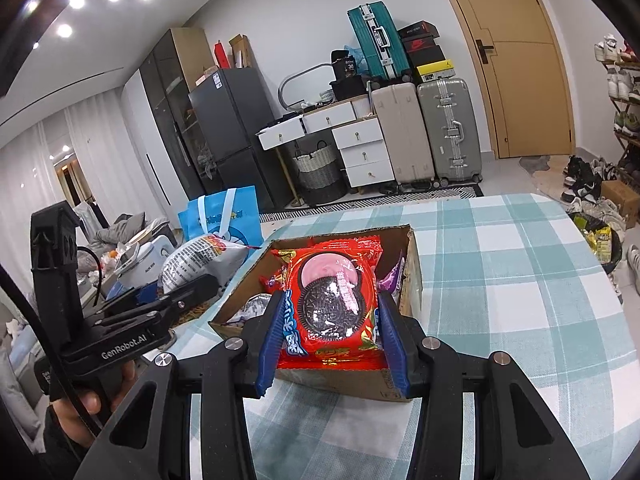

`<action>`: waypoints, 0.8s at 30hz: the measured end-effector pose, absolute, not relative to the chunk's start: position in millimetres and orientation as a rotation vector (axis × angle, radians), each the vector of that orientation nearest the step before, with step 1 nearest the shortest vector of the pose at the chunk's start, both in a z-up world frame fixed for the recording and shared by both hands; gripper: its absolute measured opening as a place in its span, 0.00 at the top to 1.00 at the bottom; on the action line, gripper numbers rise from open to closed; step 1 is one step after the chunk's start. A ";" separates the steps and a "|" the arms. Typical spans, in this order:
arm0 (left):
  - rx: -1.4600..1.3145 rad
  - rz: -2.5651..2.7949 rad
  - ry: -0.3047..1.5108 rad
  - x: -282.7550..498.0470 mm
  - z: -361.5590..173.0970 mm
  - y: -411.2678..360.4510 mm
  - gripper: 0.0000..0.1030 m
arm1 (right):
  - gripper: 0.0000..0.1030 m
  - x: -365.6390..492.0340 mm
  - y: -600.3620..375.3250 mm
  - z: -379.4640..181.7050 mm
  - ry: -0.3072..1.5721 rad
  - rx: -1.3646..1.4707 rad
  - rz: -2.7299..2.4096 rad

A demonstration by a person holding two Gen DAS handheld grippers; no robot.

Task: Organize snacks
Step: 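Lift both held packets and carry them over the cardboard box, then lower both packets into the box and open both grippers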

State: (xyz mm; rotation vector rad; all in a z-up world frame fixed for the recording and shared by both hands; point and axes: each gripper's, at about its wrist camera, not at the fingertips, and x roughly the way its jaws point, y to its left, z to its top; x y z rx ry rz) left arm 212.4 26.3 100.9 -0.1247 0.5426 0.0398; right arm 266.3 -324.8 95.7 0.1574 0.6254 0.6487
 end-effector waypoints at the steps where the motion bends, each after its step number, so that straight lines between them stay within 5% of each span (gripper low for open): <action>1: -0.126 0.040 0.545 216.1 99.7 25.5 0.37 | 0.56 267.7 -324.6 96.3 0.627 0.163 0.650; 24: -0.117 0.103 0.594 285.4 58.7 25.2 0.37 | 0.56 315.0 -289.5 78.9 0.708 0.166 0.623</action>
